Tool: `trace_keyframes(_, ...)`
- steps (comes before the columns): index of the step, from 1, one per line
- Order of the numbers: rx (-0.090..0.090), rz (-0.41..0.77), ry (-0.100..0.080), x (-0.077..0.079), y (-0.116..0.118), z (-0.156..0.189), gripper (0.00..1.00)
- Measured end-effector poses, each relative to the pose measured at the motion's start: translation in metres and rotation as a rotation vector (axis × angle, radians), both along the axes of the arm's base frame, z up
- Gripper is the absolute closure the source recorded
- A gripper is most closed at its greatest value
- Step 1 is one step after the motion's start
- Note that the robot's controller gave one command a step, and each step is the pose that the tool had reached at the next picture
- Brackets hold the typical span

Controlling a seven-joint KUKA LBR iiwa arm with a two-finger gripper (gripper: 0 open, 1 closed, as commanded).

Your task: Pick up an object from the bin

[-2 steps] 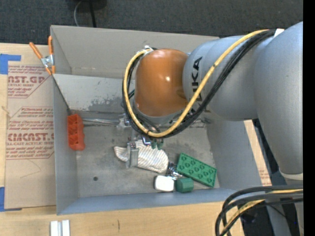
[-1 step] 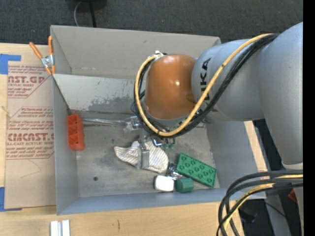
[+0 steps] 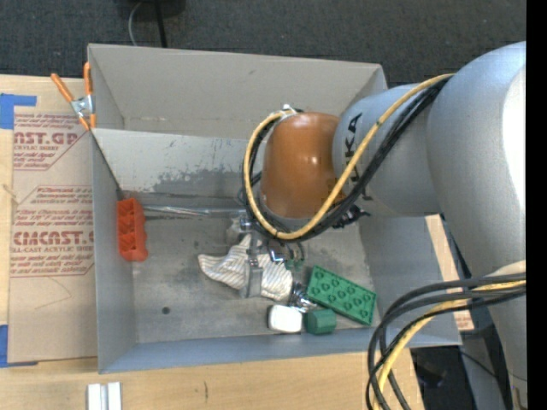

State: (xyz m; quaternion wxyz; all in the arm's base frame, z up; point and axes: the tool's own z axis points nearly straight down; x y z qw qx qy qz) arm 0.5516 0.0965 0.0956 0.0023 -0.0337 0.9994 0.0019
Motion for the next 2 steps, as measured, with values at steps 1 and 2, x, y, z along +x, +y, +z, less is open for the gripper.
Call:
trace_keyframes(1, -0.001, 0.052, -0.003, -0.0187, -0.0182, -0.025, 1.0)
trace_keyframes(2, -0.001, 0.053, -0.003, -0.0187, -0.0182, -0.025, 1.0)
